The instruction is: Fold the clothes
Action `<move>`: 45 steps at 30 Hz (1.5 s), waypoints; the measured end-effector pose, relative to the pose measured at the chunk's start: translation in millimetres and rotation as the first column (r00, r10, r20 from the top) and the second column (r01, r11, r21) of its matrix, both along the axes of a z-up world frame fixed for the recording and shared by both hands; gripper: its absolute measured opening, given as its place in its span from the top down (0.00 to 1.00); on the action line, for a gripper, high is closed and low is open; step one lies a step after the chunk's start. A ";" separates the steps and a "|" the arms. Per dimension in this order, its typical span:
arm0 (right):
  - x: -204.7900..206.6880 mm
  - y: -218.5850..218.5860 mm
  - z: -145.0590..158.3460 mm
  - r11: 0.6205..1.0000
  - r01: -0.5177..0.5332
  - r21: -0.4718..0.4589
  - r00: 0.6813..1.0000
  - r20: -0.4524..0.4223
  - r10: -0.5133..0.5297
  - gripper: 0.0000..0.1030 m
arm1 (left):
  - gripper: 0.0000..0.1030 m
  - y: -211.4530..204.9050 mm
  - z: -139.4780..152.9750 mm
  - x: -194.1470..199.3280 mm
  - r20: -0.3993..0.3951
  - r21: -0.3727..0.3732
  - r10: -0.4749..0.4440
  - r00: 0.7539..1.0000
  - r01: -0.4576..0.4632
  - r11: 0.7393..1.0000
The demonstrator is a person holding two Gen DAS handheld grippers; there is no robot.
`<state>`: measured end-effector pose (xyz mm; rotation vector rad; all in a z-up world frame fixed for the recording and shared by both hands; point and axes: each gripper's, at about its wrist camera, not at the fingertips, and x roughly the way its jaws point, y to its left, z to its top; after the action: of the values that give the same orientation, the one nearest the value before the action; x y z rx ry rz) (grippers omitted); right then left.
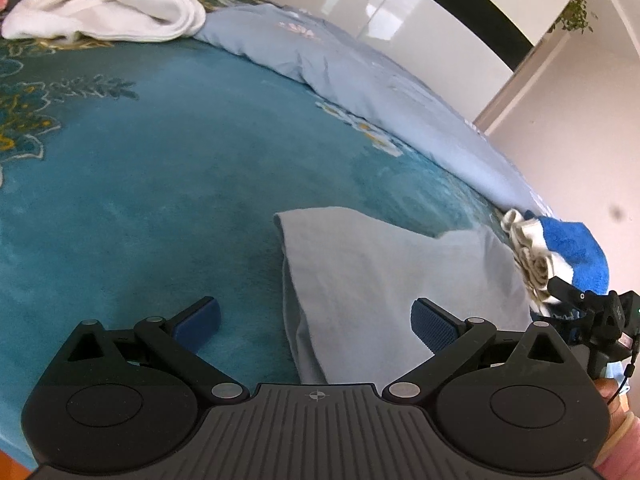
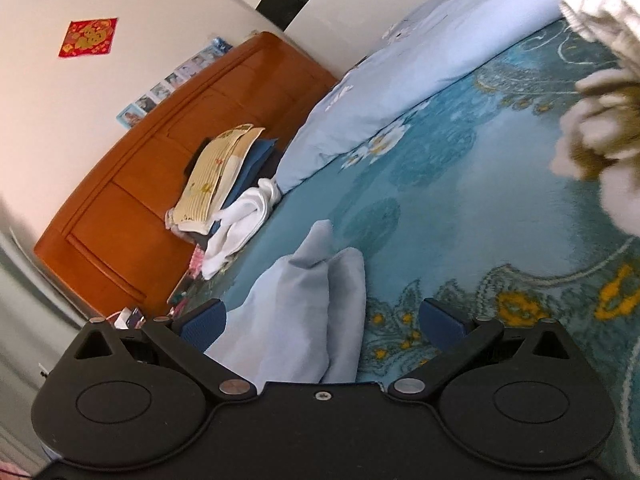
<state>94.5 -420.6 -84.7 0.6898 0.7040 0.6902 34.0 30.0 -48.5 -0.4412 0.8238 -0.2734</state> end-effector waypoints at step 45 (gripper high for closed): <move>4.8 35.3 -1.2 0.993 0.056 0.105 0.992 -0.121 -0.043 0.80 | 0.76 16.3 -17.4 20.4 -0.003 -0.380 -0.044 0.999 0.040 0.924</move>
<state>99.3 -385.3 -86.0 0.8502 0.7595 0.6489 54.3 46.3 -65.9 -0.7905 0.7932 -0.4749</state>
